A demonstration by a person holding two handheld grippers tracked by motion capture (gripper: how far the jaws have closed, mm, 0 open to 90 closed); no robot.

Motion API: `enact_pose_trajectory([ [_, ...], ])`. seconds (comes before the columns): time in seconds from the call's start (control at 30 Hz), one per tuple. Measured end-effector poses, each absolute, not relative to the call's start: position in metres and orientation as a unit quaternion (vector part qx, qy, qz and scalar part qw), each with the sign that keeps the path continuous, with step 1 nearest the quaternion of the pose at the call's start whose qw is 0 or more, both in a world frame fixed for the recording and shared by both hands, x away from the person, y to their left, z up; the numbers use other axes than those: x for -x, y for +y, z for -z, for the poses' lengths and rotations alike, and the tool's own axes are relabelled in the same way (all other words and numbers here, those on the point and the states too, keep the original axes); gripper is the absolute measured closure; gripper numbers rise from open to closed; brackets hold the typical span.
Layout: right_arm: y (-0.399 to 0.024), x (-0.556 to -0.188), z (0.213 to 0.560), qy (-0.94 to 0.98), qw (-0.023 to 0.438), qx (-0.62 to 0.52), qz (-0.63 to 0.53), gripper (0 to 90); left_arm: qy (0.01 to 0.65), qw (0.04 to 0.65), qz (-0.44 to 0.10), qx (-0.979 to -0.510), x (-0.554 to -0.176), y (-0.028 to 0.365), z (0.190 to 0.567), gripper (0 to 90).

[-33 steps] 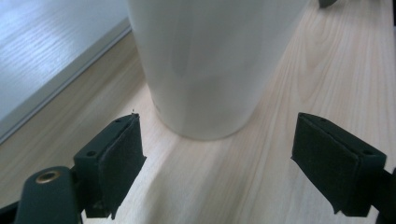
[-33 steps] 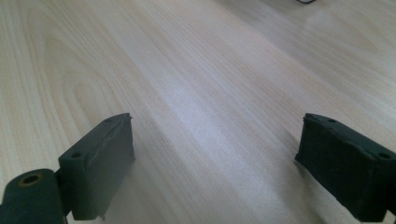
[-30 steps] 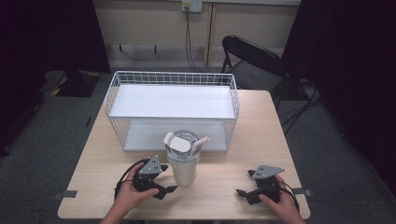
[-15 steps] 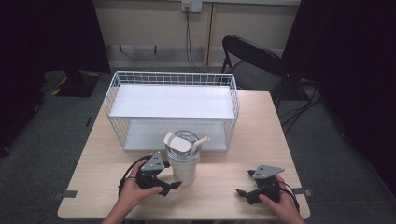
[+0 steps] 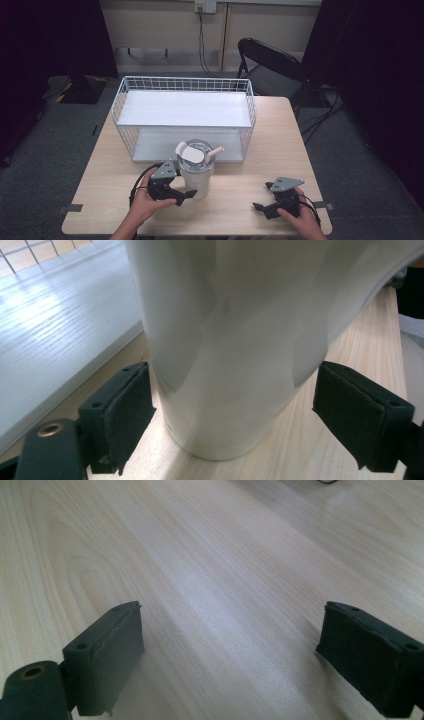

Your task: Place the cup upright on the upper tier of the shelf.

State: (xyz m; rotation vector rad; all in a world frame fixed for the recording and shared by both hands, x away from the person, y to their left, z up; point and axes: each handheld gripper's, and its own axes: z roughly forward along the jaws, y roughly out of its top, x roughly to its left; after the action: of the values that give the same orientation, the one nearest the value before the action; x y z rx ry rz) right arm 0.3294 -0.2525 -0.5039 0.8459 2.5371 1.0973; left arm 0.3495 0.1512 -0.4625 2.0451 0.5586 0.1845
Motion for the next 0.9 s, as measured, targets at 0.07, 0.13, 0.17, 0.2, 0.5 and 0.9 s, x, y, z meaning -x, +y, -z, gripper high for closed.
enact_pose_trajectory([
  [0.07,-0.253,-0.329,0.504,0.871,0.125,-0.29,-0.377,10.0,0.229,0.485,-0.077,-0.84,-0.35,0.151,0.461,15.7],
  [0.13,-0.253,-0.329,0.504,0.871,0.125,-0.29,-0.377,9.9,0.226,0.485,-0.08,-0.841,-0.351,0.15,0.46,15.7],
  [0.17,-0.253,-0.329,0.504,0.871,0.125,-0.29,-0.377,10.0,0.225,0.483,-0.08,-0.843,-0.351,0.149,0.46,15.5],
  [0.2,-0.253,-0.329,0.504,0.871,0.125,-0.29,-0.377,9.9,0.224,0.483,-0.081,-0.842,-0.351,0.149,0.46,15.6],
  [0.5,-0.253,-0.329,0.504,0.871,0.125,-0.29,-0.376,9.9,0.223,0.481,-0.085,-0.843,-0.353,0.144,0.46,13.3],
  [0.9,-0.253,-0.329,0.504,0.871,0.125,-0.29,-0.377,10.0,0.228,0.494,-0.082,-0.835,-0.354,0.14,0.462,11.5],
])
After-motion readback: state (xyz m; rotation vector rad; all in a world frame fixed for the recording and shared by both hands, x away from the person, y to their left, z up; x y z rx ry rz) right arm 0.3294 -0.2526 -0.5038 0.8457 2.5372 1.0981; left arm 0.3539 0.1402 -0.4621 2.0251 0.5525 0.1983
